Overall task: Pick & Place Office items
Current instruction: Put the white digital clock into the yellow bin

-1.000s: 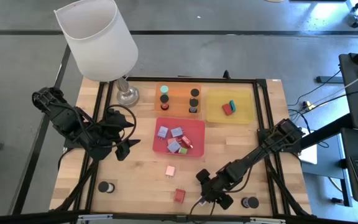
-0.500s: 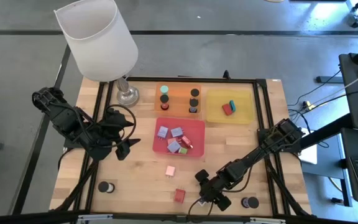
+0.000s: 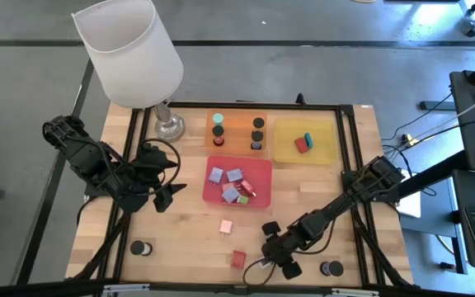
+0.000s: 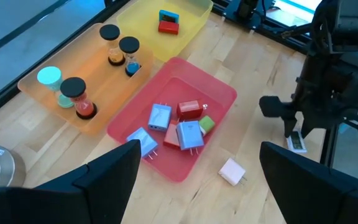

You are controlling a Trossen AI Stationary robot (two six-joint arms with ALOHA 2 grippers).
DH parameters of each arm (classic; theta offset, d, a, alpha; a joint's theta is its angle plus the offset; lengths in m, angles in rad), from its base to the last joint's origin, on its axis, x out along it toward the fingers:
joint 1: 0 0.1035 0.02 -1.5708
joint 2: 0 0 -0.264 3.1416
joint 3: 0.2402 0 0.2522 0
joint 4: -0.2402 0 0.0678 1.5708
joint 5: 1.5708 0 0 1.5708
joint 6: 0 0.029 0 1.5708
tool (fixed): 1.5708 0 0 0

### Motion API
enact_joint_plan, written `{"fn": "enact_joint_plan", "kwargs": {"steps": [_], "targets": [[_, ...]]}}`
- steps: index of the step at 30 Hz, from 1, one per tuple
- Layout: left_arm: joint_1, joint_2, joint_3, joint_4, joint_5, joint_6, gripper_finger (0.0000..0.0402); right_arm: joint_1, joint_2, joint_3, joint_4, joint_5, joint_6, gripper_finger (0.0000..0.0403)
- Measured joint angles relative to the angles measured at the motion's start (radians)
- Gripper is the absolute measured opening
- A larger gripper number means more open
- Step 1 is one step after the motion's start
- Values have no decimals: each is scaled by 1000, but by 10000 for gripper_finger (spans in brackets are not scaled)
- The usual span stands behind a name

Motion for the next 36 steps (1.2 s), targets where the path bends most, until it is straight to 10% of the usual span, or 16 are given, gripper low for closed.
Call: {"fn": "enact_joint_plan", "kwargs": {"steps": [16,36], "targets": [[1,0,0,-1,-16,-27,326,-126,-476,1,-463,419,60,151],[2,0,0,0,-218,-187,326,-836,-933,-516,-390,402,-161,153]]}}
